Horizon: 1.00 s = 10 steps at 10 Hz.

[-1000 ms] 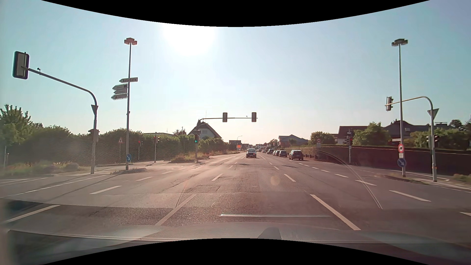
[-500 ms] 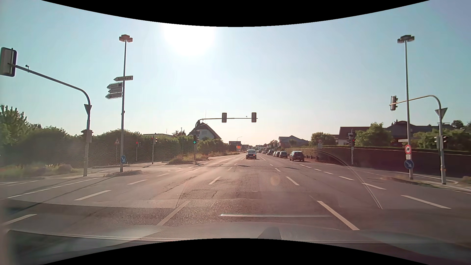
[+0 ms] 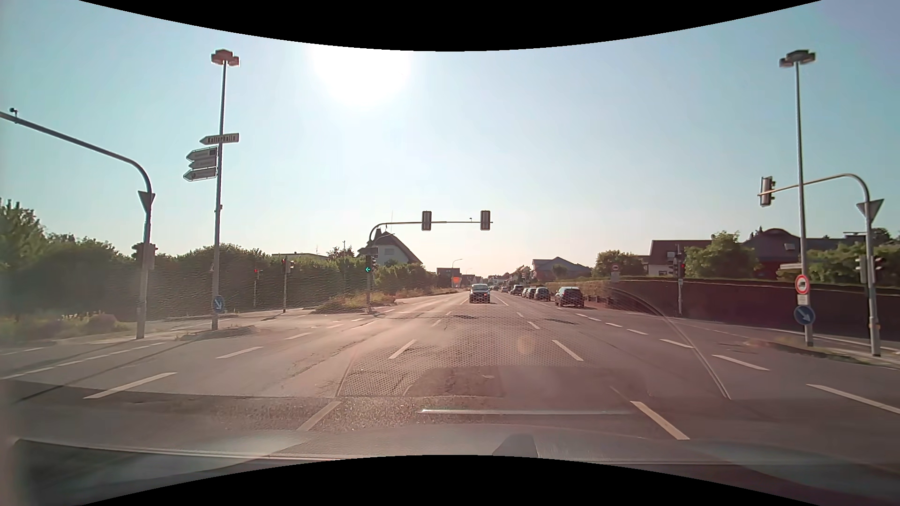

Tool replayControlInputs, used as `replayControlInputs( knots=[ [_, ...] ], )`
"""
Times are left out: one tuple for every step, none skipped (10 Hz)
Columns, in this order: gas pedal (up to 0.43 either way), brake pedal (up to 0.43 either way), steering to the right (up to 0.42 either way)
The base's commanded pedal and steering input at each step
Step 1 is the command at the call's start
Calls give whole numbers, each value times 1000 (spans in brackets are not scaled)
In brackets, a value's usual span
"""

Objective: Follow the waypoints while adhering to traffic rules and regulations

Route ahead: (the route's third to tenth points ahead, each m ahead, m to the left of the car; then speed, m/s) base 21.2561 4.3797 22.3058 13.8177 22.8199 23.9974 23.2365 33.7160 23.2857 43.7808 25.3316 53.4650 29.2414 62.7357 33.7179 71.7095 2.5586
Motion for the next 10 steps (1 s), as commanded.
replayControlInputs(
  knots=[
    [268,0,-1],
    [268,0,-1],
    [268,0,-1],
    [268,0,-1],
    [268,0,-2],
    [268,0,-12],
    [268,0,-27],
    [268,0,-42],
    [268,0,-63],
    [268,0,-85]
  ],
)
